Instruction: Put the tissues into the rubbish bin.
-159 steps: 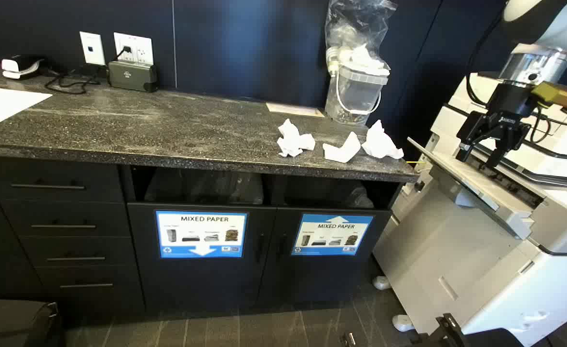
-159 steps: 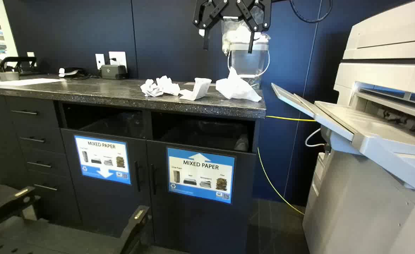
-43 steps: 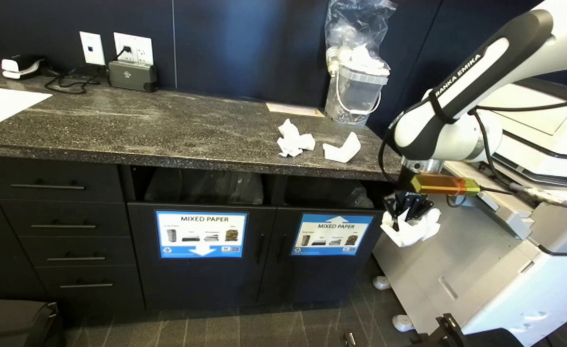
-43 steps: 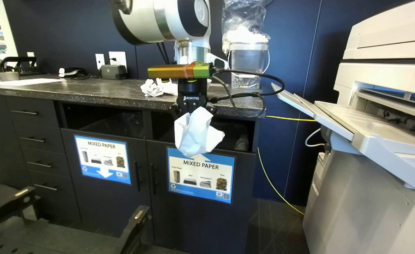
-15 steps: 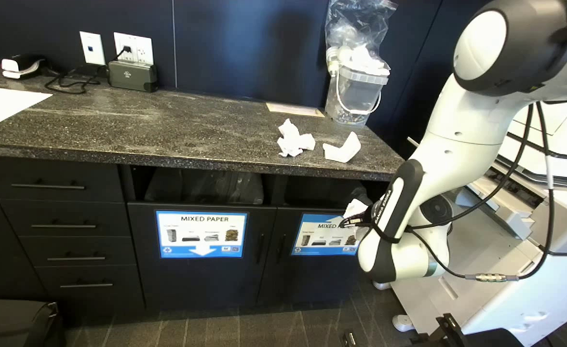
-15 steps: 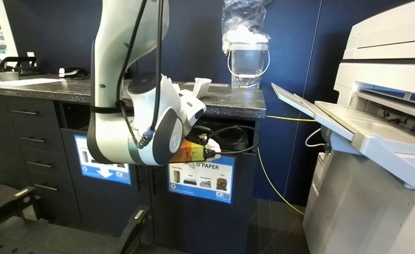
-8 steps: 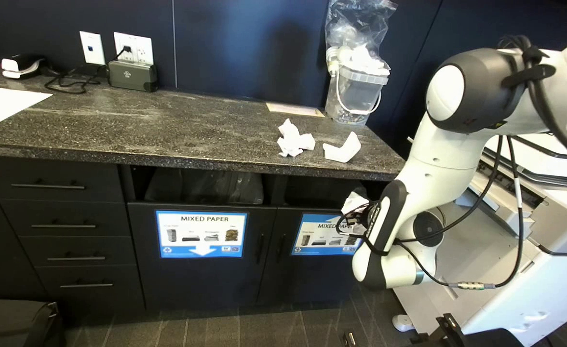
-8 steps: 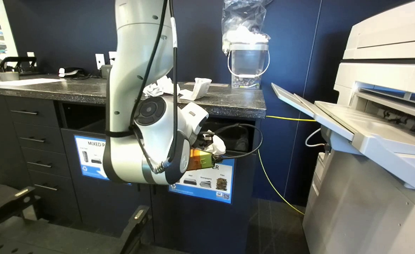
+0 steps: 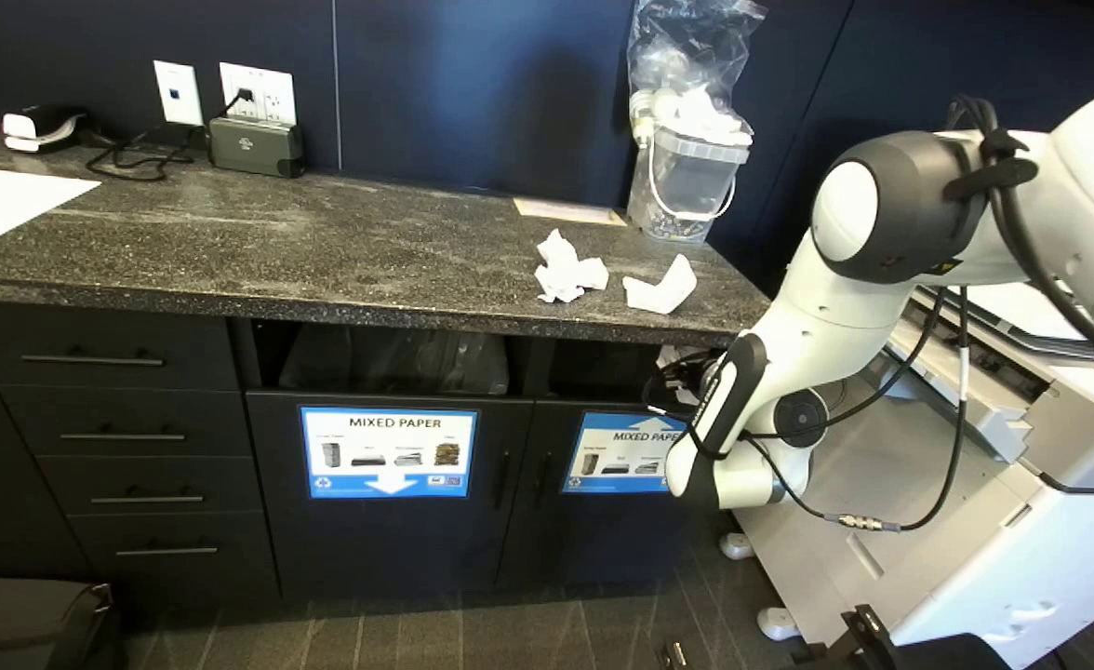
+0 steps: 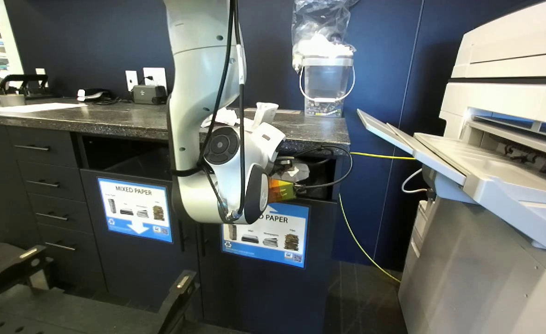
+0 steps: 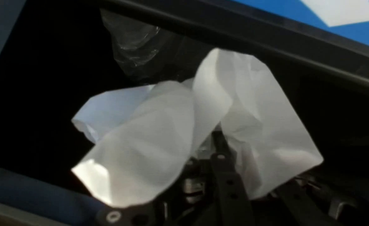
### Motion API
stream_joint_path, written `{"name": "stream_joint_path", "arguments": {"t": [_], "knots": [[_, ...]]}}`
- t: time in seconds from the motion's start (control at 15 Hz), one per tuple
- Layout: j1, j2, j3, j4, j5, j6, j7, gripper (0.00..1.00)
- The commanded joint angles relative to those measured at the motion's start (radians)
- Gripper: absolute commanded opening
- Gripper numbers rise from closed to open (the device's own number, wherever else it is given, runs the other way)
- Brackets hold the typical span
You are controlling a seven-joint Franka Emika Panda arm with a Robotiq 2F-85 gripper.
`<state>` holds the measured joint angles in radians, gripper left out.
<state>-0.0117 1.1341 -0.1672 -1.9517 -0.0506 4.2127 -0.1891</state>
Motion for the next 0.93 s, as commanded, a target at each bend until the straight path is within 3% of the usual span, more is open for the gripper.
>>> {"name": "stream_joint_path", "arguments": {"t": [0.0,0.87], "knots": [[-0.037,0.09,0.013,0.15,-0.023,0.034,0.013,0.1],[-0.219,0.249,0.033,0.463,-0.367,-0.003,0.213,0.1]]}}
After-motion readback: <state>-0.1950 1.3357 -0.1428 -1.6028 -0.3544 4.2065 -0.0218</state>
